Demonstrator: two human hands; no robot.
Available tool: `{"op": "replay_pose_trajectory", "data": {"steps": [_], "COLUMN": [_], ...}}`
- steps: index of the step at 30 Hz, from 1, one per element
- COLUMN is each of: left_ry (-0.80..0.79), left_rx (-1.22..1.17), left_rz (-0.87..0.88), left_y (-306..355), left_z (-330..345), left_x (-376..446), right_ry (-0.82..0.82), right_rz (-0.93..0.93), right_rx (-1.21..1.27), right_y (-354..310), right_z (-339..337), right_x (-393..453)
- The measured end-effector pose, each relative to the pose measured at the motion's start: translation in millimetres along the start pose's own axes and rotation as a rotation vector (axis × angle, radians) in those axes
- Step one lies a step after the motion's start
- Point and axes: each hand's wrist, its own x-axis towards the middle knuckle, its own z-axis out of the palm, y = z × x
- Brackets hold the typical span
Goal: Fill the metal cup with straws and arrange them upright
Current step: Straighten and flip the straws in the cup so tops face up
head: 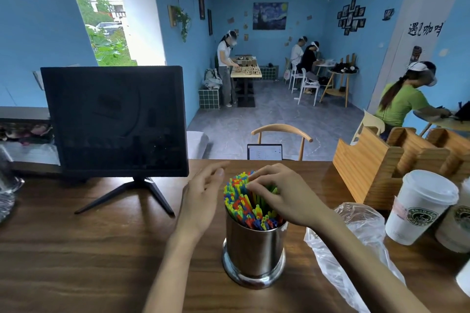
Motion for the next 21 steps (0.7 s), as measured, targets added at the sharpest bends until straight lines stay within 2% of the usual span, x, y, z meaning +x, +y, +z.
{"op": "replay_pose_trajectory", "data": {"steps": [3, 7, 11, 16, 21], "left_ry": [-0.021, -0.072, -0.019, 0.0, -0.057], "left_rx": [0.065, 0.071, 0.089, -0.033, -0.301], "left_rz": [-0.086, -0.175, -0.197, -0.286, -0.462], "left_y": [-1, 0, 0, 3, 5], "left_z": [-8, -9, -6, -2, -4], "left_x": [-2, -4, -4, -1, 0], "right_ry": [0.041, 0.156, 0.096, 0.07, 0.087], "right_rz": [0.051, 0.065, 0.115, 0.163, 0.205], "right_rx": [0.131, 0.113, 0.166, 0.272, 0.352], "right_y": [1, 7, 10, 16, 19], "right_z": [-2, -3, 1, 4, 4], "right_x": [0, -1, -3, -6, -8]}}
